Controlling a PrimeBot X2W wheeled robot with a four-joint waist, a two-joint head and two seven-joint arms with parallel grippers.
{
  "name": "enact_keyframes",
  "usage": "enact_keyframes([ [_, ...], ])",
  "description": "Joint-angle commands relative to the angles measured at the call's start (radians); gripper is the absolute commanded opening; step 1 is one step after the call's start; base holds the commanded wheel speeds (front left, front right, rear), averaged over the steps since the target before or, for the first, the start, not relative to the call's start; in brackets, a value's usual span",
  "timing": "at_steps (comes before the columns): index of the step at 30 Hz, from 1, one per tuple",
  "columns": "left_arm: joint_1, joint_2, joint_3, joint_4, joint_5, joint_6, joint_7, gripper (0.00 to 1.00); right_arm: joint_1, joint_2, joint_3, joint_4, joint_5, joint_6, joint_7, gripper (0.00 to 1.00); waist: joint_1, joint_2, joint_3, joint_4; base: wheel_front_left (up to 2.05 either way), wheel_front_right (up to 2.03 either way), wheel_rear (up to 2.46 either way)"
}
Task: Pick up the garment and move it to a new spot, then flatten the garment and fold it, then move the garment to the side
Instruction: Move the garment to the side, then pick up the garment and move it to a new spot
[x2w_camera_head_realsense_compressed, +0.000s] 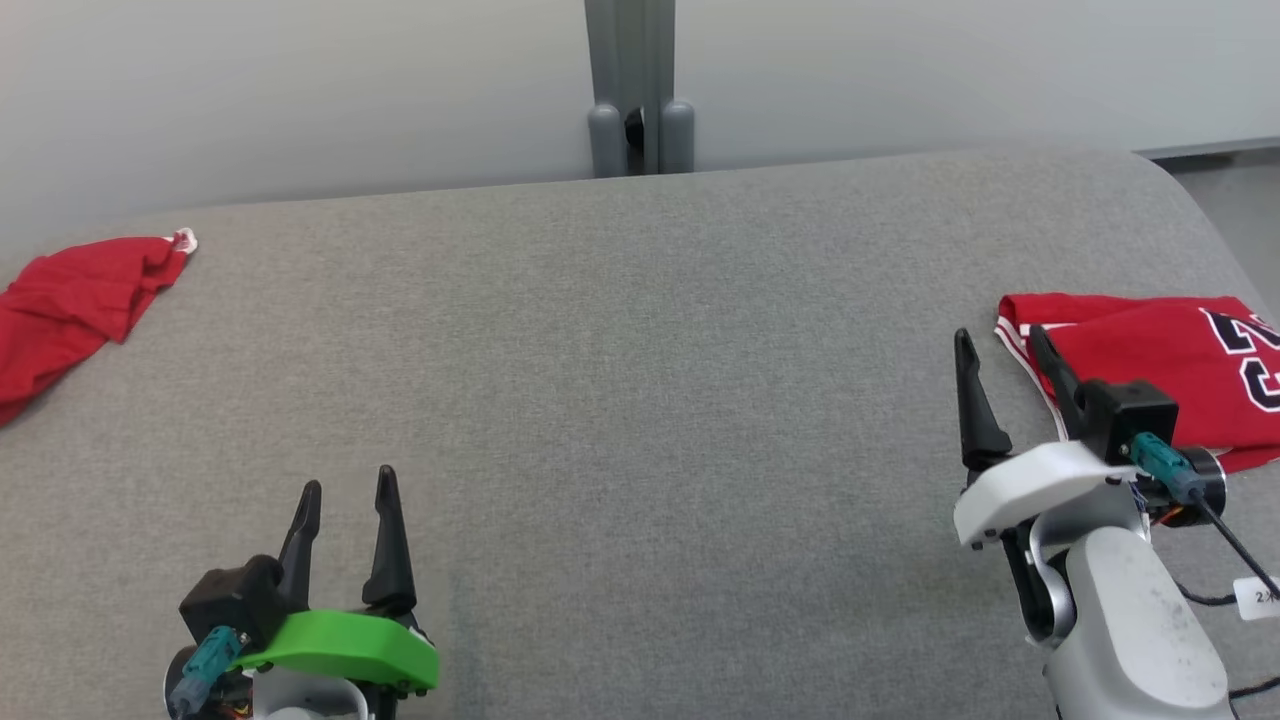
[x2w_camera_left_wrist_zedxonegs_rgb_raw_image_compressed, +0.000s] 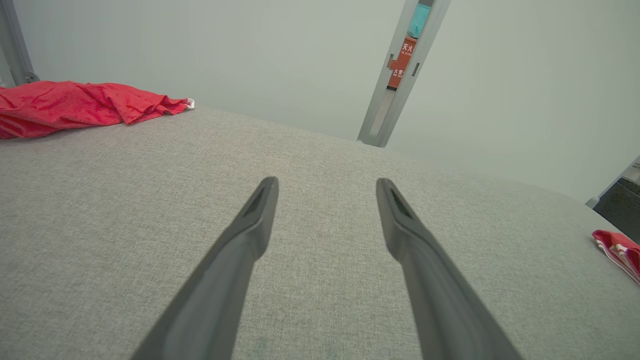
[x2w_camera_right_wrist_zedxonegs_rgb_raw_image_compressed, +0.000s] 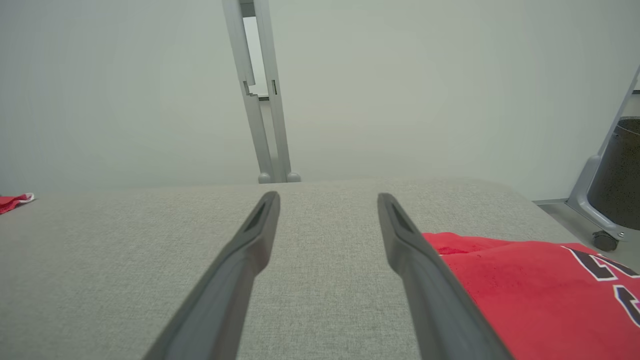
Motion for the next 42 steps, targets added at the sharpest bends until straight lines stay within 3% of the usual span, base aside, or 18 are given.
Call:
enact_keyframes([
  [1,0.019,-0.004,0.006,0.003,0.009,-0.006,-0.003,1.0,0.038,0.002,0.001,-0.03,-0.016,-0.001,0.006,1.0,0.0,0.0,-0.04,0.042,0.0,0.0,0.0],
  [9,0.05,-0.015,0.004,0.022,0.035,-0.018,-0.003,1.0,0.214,0.006,0.039,-0.176,0.055,-0.001,0.031,1.0,0.0,0.0,-0.051,0.06,0.0,0.0,0.0],
  [18,0.083,-0.02,0.021,0.003,0.043,-0.012,-0.002,1.0,0.297,0.007,0.067,-0.265,0.081,-0.001,0.062,1.0,0.0,0.0,-0.052,0.051,0.0,0.0,0.0],
  [35,0.086,-0.017,0.005,0.013,0.05,-0.016,-0.002,1.0,0.329,0.007,0.068,-0.281,0.088,-0.001,0.069,1.0,0.0,0.0,-0.062,0.069,0.0,0.0,0.0],
  [42,0.065,-0.015,-0.003,0.014,0.055,-0.017,-0.001,1.0,0.322,0.007,0.081,-0.284,0.079,-0.001,0.065,1.0,0.0,0.0,-0.066,0.149,0.0,0.0,0.0],
])
